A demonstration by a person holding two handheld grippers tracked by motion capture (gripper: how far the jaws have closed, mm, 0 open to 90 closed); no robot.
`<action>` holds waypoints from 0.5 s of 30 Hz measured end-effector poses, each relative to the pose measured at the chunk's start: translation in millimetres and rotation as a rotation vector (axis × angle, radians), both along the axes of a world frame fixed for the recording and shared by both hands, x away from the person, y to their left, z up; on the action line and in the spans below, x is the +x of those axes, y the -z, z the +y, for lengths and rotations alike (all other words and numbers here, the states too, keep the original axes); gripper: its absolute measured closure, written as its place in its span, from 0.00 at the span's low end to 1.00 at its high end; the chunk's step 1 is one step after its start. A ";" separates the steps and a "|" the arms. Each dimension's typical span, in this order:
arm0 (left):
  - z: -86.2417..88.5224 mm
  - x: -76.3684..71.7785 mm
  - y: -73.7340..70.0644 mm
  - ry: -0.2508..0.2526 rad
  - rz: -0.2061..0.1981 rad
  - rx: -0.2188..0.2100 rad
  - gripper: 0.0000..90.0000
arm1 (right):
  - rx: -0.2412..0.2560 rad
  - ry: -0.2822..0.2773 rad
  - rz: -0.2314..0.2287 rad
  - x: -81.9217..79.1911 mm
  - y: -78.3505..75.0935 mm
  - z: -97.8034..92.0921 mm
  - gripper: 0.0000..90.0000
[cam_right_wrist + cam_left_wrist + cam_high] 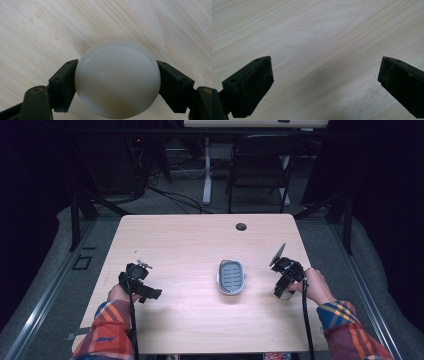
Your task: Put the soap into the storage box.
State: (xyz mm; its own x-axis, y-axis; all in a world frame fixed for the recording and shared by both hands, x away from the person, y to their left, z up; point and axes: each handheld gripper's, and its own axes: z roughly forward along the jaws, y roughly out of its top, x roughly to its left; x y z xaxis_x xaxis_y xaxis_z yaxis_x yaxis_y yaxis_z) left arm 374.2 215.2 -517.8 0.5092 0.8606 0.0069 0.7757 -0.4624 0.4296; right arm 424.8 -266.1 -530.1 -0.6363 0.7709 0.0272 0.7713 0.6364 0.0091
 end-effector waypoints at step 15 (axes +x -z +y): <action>0.2 -0.6 0.0 -0.005 0.000 -0.001 0.00 | -0.015 -0.028 -0.032 9.8 -17.4 13.8 0.26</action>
